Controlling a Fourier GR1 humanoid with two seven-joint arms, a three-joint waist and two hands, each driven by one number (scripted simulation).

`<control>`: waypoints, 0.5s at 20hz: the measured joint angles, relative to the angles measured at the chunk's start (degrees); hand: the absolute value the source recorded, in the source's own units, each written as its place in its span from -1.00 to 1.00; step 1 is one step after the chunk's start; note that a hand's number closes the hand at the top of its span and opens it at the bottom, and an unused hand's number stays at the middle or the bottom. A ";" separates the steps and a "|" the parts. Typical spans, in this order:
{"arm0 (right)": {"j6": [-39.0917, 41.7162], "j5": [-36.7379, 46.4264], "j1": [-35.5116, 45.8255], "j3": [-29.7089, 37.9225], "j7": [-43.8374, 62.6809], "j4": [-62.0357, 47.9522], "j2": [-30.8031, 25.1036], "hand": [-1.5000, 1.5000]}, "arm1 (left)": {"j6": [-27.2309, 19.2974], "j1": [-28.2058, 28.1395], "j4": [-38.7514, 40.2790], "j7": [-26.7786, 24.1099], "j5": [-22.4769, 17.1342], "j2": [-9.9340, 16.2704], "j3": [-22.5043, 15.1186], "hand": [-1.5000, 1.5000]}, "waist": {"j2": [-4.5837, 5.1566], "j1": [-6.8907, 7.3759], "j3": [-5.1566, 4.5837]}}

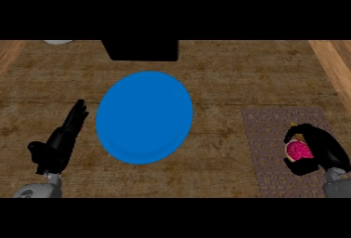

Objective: Pick the cupcake from the placemat and place it in the plate

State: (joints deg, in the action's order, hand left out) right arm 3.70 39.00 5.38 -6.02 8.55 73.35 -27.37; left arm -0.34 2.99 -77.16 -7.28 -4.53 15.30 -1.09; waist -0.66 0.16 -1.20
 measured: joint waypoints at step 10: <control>-5.04 5.28 5.39 -4.19 -8.63 0.09 3.68 1.00 | 0.32 1.48 1.44 -0.07 0.39 -0.40 1.28 0.00 | 0.52 0.00 0.99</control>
State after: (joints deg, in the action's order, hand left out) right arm -1.35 44.28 10.77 -10.21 -0.08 73.44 -23.69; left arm -0.03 4.47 -75.72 -7.35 -4.14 14.90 0.18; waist -0.14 0.16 -0.21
